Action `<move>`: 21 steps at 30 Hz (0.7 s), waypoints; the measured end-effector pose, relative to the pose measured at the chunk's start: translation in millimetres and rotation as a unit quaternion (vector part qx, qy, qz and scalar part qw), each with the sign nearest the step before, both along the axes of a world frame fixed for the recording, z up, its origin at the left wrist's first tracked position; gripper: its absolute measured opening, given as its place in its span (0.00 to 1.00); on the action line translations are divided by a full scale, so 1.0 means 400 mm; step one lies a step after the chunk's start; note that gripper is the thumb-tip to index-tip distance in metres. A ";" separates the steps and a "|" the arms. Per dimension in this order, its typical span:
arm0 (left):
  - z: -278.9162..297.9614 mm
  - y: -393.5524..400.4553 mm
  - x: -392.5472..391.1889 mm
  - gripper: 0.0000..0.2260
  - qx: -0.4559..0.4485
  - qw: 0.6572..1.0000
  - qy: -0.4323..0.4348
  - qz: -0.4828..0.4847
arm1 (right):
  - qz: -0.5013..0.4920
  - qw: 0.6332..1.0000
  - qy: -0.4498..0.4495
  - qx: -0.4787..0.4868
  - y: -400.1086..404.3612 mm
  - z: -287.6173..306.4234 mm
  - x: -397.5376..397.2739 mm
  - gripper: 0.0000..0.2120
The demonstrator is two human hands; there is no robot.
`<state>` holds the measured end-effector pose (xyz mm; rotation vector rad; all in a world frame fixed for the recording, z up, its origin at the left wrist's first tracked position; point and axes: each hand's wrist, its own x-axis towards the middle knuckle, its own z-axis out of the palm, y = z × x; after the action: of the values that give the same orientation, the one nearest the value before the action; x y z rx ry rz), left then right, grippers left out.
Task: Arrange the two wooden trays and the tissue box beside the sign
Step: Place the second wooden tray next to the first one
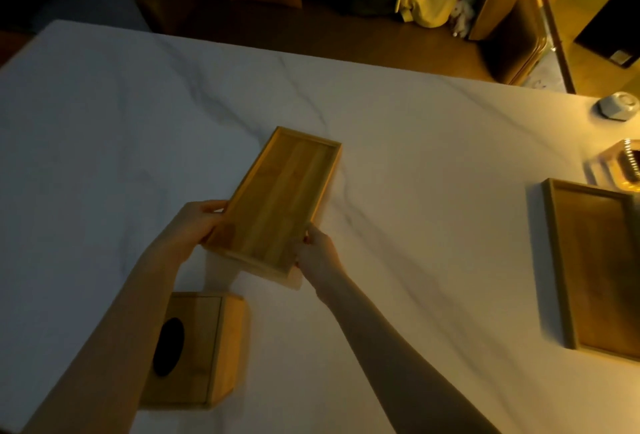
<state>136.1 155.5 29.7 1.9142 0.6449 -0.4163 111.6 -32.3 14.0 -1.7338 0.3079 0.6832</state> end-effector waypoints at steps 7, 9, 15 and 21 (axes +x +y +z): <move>0.053 -0.024 -0.028 0.15 -0.057 0.998 -0.017 -0.031 | -0.034 0.996 -0.035 0.073 -0.094 0.064 -0.005 0.20; 0.070 -0.042 -0.040 0.15 -0.067 0.996 -0.022 -0.049 | -0.025 0.993 -0.037 0.112 -0.135 0.084 -0.012 0.18; 0.115 -0.150 -0.074 0.16 -0.099 0.991 -0.067 -0.066 | 0.013 0.992 -0.064 0.112 -0.283 0.163 -0.053 0.24; 0.140 -0.286 -0.106 0.17 -0.129 0.978 -0.136 -0.096 | -0.015 0.989 -0.133 0.069 -0.414 0.206 -0.106 0.25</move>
<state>93.7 41.3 85.8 1.7477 0.2142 -0.3318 69.2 -197.9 96.6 -1.6613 0.0977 0.4337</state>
